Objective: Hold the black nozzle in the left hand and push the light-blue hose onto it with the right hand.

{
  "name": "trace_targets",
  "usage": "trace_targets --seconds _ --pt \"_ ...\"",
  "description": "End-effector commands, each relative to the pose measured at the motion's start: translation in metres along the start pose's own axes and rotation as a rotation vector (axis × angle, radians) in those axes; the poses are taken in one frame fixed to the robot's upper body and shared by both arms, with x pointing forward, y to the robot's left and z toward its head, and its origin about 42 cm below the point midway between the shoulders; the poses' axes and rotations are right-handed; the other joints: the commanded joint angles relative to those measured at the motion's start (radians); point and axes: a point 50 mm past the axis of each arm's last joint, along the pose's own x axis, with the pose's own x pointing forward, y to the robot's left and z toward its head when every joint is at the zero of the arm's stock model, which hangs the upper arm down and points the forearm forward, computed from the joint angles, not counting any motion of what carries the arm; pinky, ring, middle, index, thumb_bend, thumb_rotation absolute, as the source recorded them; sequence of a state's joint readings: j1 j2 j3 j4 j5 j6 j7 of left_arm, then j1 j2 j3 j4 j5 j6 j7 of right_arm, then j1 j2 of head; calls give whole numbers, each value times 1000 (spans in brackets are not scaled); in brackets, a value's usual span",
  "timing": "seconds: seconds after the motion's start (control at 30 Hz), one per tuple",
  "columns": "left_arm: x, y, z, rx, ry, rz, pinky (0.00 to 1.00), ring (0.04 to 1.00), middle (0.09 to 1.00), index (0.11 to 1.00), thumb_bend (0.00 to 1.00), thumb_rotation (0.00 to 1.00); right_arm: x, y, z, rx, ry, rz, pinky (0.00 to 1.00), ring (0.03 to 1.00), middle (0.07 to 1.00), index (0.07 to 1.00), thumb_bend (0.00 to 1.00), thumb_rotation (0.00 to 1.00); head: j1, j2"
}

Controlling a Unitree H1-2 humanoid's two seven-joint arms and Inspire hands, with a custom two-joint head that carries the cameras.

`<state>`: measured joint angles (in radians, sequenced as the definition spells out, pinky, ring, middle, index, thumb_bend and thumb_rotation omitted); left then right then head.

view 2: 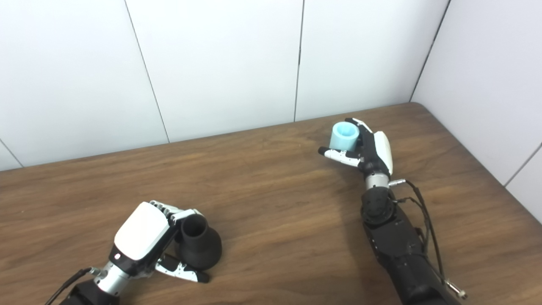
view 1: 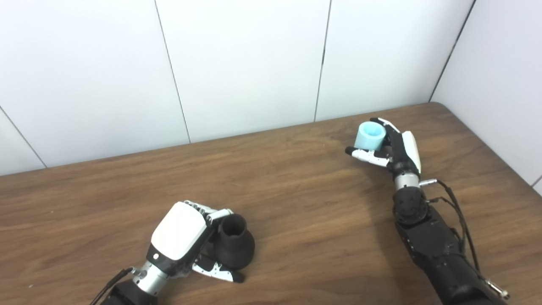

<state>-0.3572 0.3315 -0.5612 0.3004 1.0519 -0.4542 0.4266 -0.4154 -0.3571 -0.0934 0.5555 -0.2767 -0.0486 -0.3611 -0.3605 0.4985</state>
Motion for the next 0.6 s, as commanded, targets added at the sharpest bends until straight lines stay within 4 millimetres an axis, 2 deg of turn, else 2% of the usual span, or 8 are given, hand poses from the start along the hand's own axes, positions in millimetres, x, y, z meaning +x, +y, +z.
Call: trace_targets --seconds 0.0,0.27,0.37,0.47,0.57 --pt "-47 -45 20 -101 66 -114 93 142 207 481 521 39 8 4 14 19 -34 6 680 734 742 776 1000 371 -1 2" --pt "-48 -45 19 -99 70 -114 90 139 205 481 521 40 6 2 13 35 -38 -26 664 718 719 750 947 324 -4 4" --pt "-49 -46 19 -101 69 -113 89 137 202 481 521 39 5 2 12 70 -24 -53 579 645 659 660 885 252 -5 5" --pt "-50 -46 19 -100 69 -114 90 138 204 481 521 39 4 3 12 101 13 -65 528 604 628 613 866 228 -4 10" --pt "-50 -45 20 -94 68 -118 89 138 204 481 521 40 3 3 14 120 27 -62 454 549 589 560 832 141 -4 13"
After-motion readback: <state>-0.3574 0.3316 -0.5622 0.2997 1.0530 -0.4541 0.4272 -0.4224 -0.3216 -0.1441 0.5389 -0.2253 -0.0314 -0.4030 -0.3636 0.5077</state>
